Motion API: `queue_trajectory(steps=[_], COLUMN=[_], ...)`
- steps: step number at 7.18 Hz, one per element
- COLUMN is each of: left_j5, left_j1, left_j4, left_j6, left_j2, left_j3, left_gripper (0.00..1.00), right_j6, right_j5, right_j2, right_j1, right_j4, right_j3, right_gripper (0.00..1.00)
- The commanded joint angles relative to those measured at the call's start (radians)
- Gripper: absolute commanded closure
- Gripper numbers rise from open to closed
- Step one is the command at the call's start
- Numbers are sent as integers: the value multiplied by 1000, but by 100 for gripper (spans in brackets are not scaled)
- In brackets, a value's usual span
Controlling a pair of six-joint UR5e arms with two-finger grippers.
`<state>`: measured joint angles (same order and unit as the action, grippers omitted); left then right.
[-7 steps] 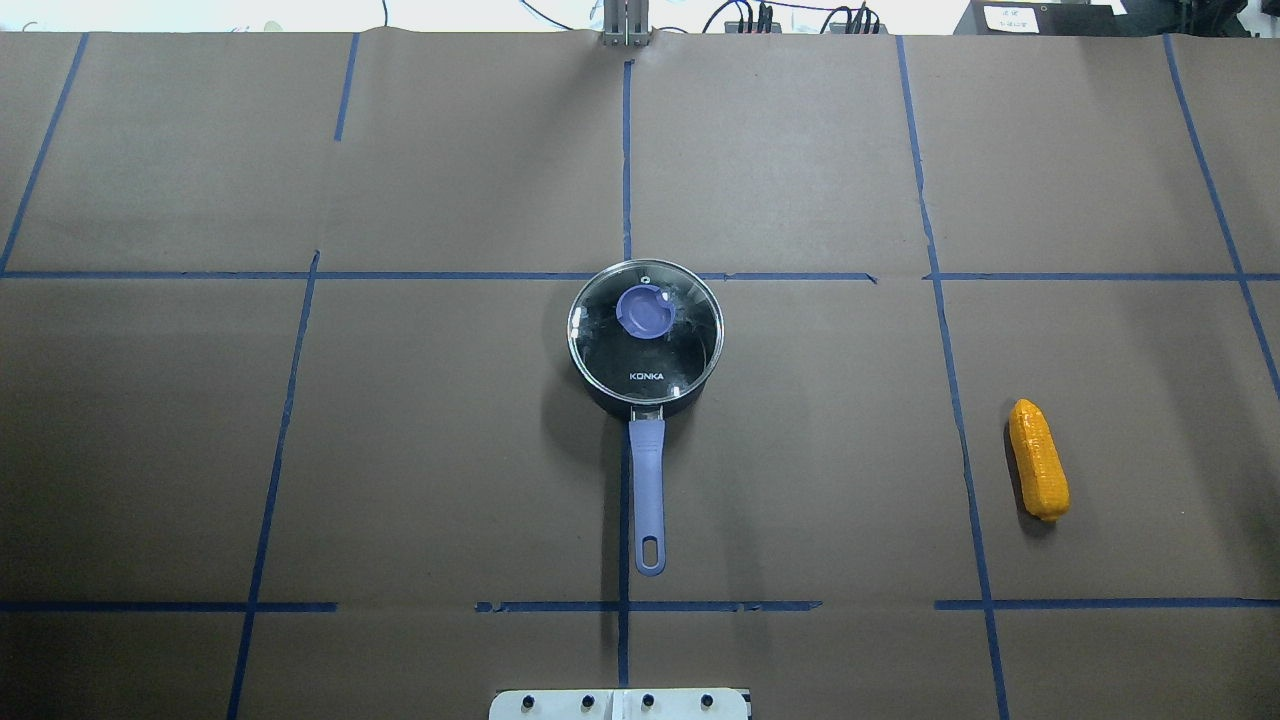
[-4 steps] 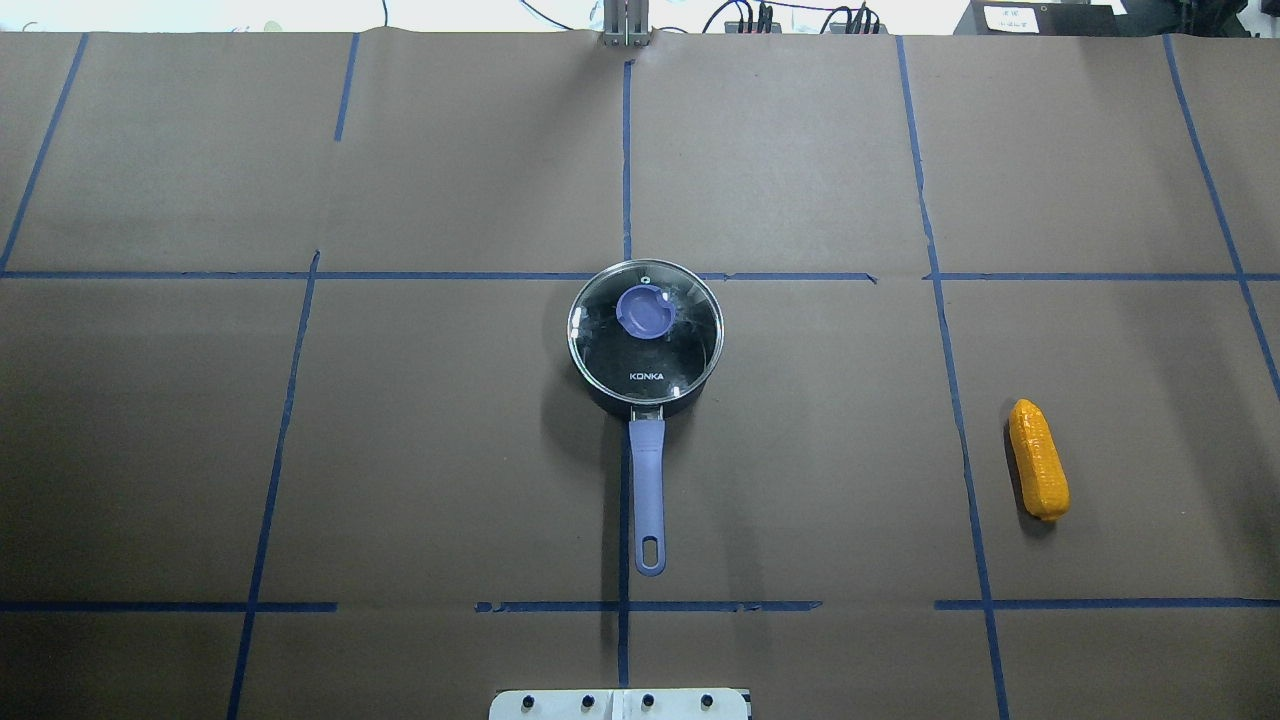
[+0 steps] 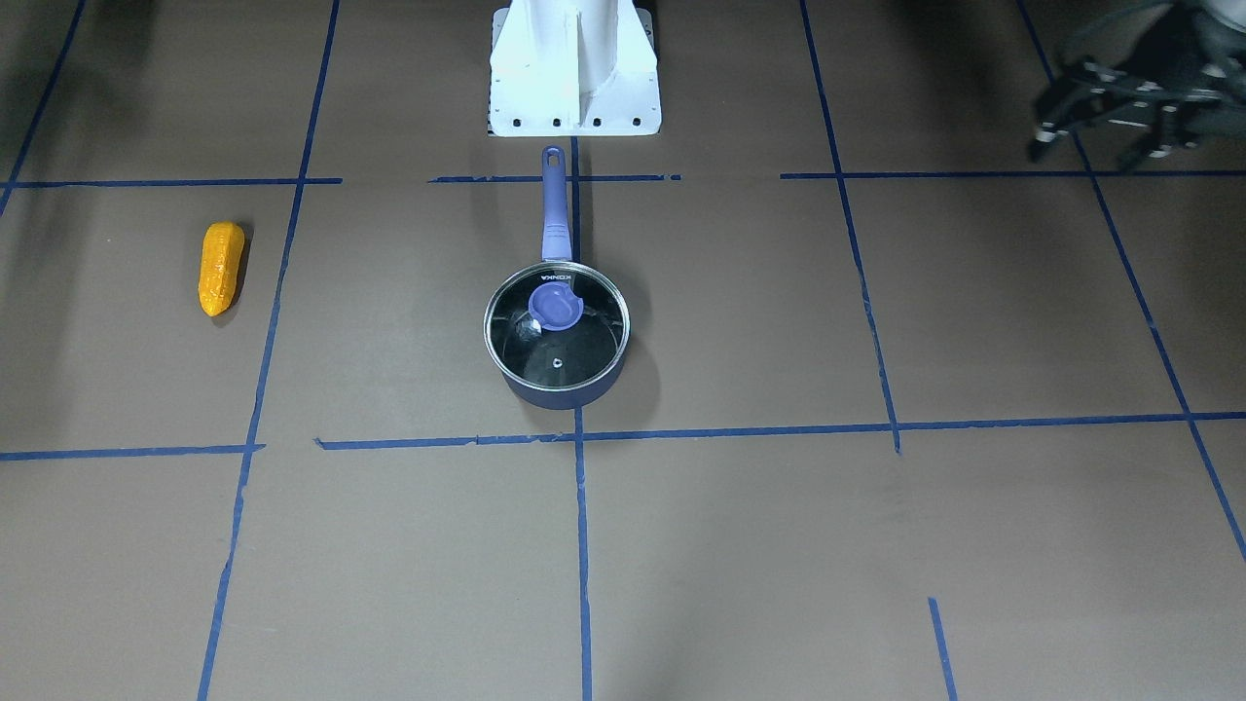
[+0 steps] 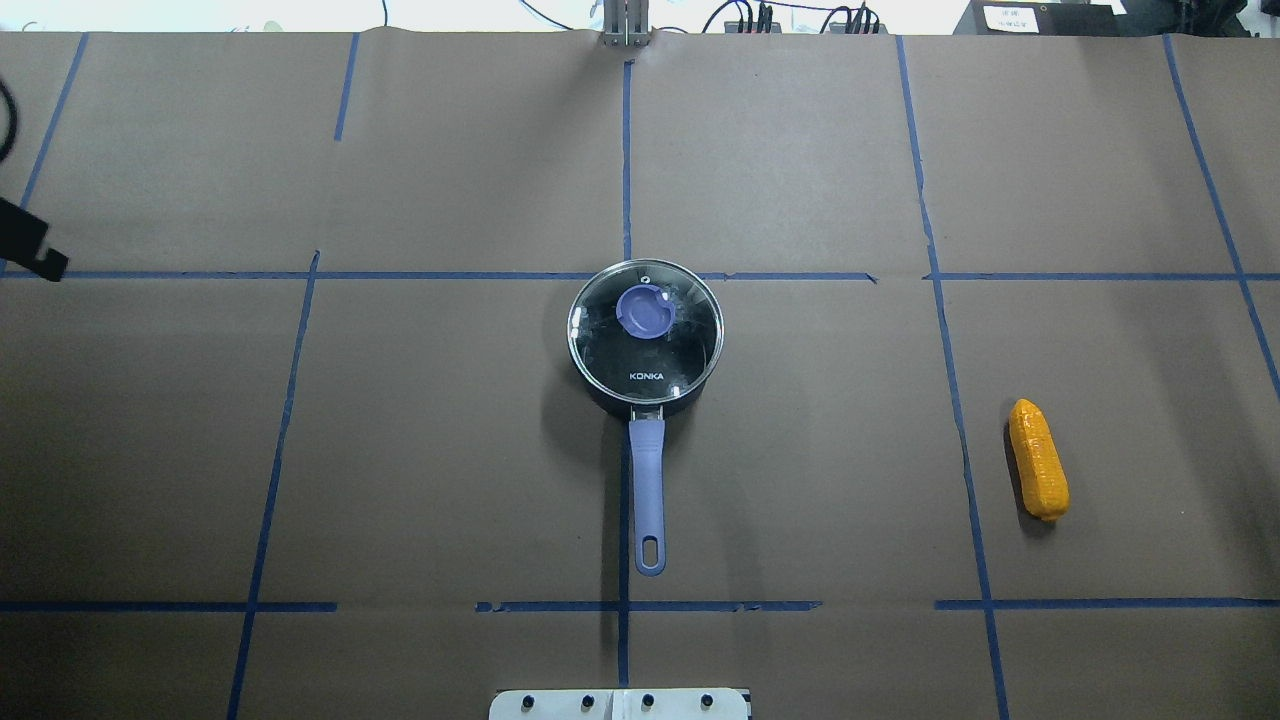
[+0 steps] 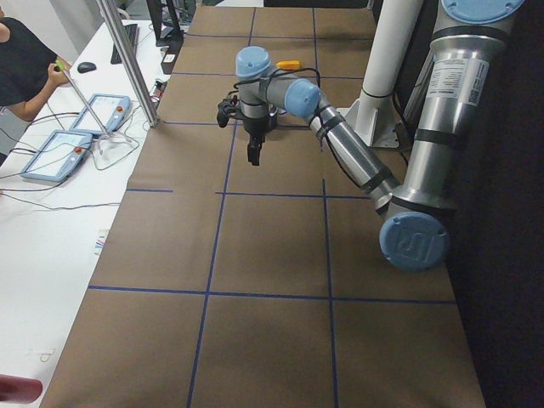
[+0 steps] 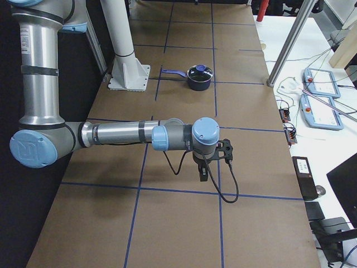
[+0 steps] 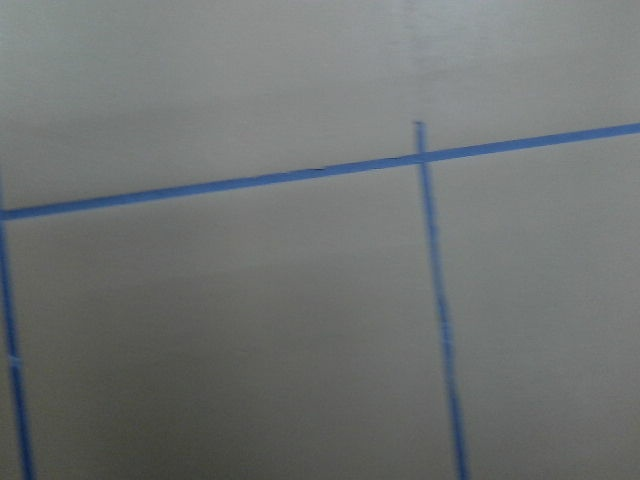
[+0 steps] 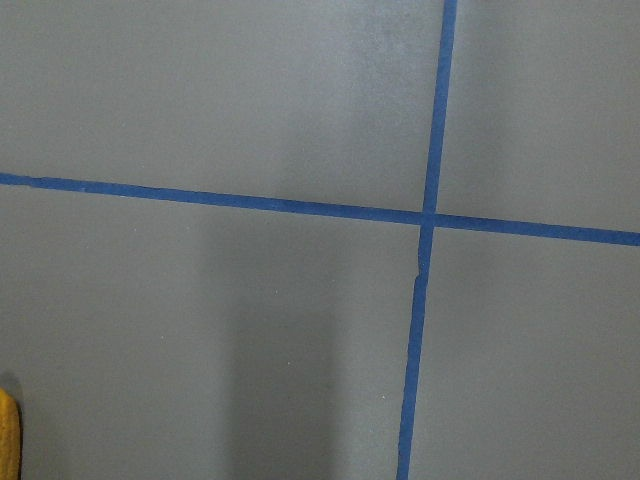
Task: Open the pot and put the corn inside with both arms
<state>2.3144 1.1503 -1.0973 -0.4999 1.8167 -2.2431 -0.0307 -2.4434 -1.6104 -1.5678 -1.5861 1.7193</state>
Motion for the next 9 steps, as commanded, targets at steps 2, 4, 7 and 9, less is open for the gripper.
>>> queue_trajectory(steps=[2, 4, 7, 9], left_j5=[-59, -168, -248, -337], left_j1=[-240, -349, -450, -535], left_j4=[163, 162, 78, -115], left_j6=[-301, -430, -541, -671], left_j2=[286, 434, 602, 730], left_j3=[-3, 86, 270, 530], left_gripper=[0, 0, 0, 0], right_j6=[0, 2, 2, 2], right_j5=[1, -2, -34, -34], right_j2=[3, 0, -5, -5], right_j1=[0, 0, 0, 0], right_j4=[0, 0, 0, 0], right_j3=[-1, -3, 3, 3], right_gripper=[0, 0, 0, 0])
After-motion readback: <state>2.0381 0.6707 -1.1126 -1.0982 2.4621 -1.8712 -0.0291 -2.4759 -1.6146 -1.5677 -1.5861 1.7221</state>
